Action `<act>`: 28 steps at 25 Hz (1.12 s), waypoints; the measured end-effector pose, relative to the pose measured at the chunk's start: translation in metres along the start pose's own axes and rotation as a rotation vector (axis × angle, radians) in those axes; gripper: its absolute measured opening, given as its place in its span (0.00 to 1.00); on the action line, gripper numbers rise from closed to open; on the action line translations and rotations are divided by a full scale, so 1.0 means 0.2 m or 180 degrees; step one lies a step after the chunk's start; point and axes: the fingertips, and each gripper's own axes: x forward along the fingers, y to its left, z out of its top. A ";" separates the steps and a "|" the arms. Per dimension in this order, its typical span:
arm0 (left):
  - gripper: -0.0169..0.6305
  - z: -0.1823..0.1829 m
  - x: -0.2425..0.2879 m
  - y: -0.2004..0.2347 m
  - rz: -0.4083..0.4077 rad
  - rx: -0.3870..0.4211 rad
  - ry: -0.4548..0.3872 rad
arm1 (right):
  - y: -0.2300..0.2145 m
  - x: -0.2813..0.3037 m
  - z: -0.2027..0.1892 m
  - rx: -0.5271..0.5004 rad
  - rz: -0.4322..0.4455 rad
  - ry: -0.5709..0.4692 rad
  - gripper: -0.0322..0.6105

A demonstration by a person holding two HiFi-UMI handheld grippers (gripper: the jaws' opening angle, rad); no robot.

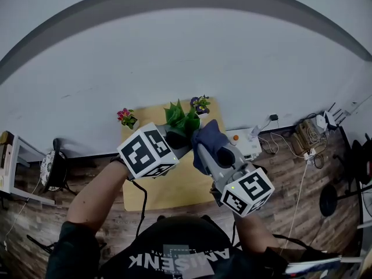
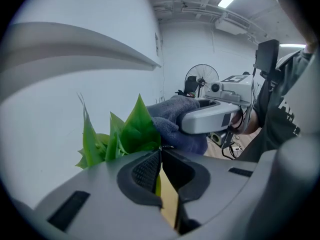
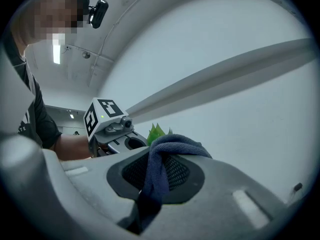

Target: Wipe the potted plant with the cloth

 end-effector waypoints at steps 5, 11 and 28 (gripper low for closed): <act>0.04 0.01 -0.05 -0.01 0.0016 0.0011 -0.0048 | 0.03 0.03 0.01 -0.0064 0.0085 0.0012 0.12; 0.04 0.02 -0.08 -0.01 0.0027 0.0037 -0.0061 | 0.01 0.04 -0.07 -0.0060 0.0002 0.0088 0.12; 0.04 -0.02 -0.16 -0.08 -0.0141 0.0010 -0.0130 | -0.13 -0.06 -0.41 0.0137 -0.0361 0.0489 0.12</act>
